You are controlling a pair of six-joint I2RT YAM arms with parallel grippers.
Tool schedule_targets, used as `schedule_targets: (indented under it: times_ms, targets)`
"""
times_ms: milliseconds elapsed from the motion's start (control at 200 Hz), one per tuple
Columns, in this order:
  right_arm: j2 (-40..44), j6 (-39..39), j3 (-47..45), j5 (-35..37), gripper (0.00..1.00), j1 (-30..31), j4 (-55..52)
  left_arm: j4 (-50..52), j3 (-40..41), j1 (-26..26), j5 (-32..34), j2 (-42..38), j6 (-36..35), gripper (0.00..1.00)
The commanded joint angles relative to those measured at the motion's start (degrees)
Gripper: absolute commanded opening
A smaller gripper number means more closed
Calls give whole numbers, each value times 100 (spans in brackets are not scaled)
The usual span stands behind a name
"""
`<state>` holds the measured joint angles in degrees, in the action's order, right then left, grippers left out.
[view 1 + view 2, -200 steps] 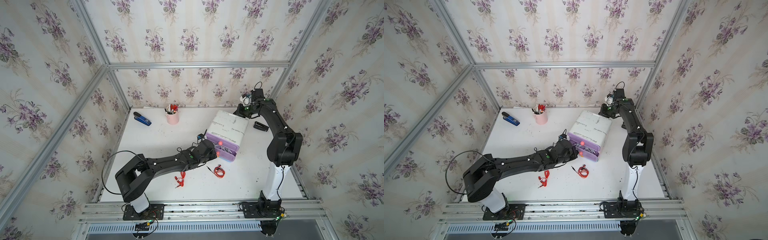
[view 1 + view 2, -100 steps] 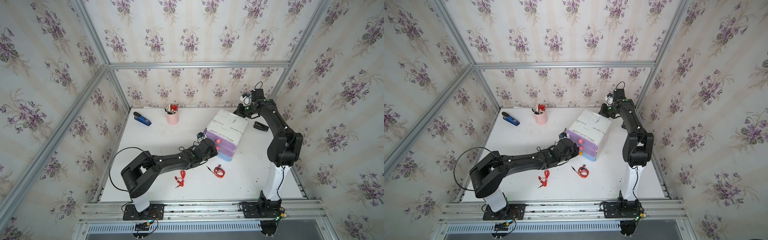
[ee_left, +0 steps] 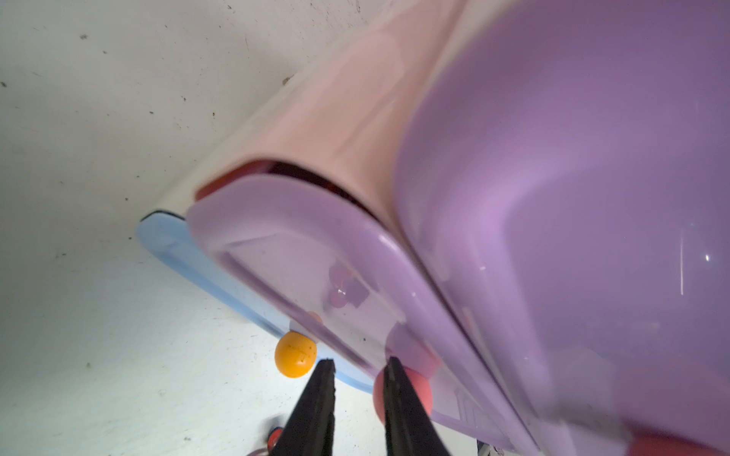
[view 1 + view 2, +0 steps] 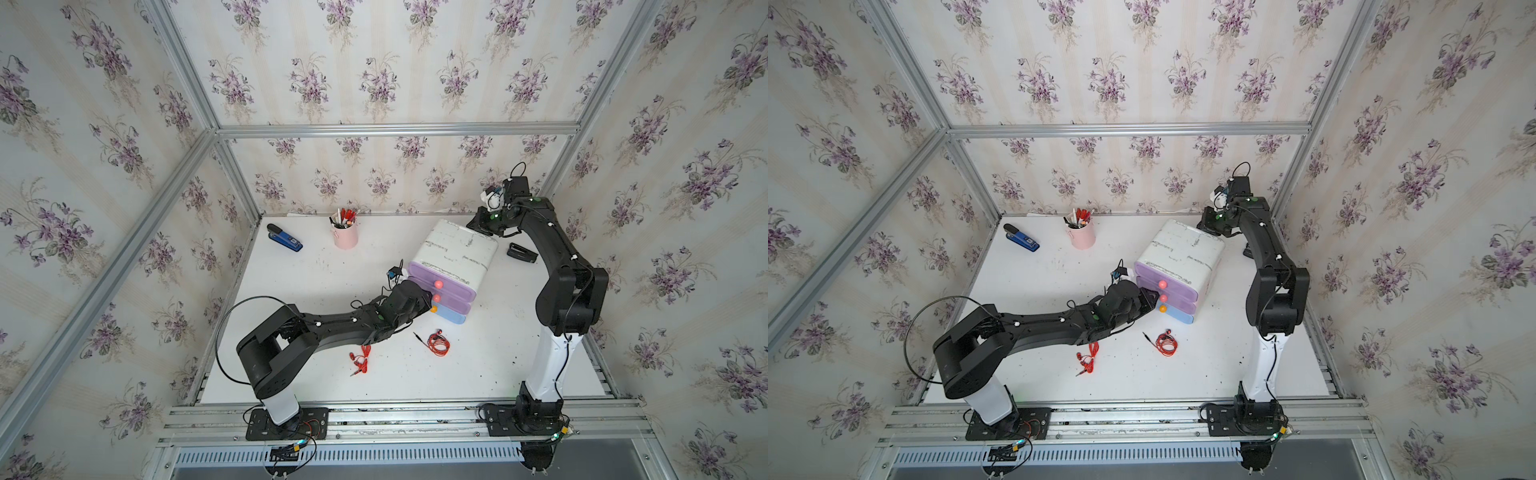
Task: Place the wired earphones into the drawer by color
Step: Close the drawer in the storage box.
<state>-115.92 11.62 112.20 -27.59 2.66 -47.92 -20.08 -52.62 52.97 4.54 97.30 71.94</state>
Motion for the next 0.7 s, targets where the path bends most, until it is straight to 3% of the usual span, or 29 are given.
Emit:
schedule_targets:
  times_ms: [0,120,245,440,545,694]
  targets:
    - [123,-28,228,157,27,-28,23,-25,186,3,-4,-200,-53,28]
    - [305,-19,360,173,32,-40,194,198,402,3,-99,-411,-150,29]
    - [739,-26,-64,-323,31,-38,640,229,769,2,-106,-706,-178,29]
    - [1468,42,-1371,-1331,22,-37,1527,200,1132,44,-275,-1080,-424,30]
    - [1477,38,-1660,-1360,15,-40,1581,153,1315,104,-262,-1139,-466,34]
    - [1445,39,-1881,-1240,13,-37,1671,30,1451,127,-295,-1129,-399,34]
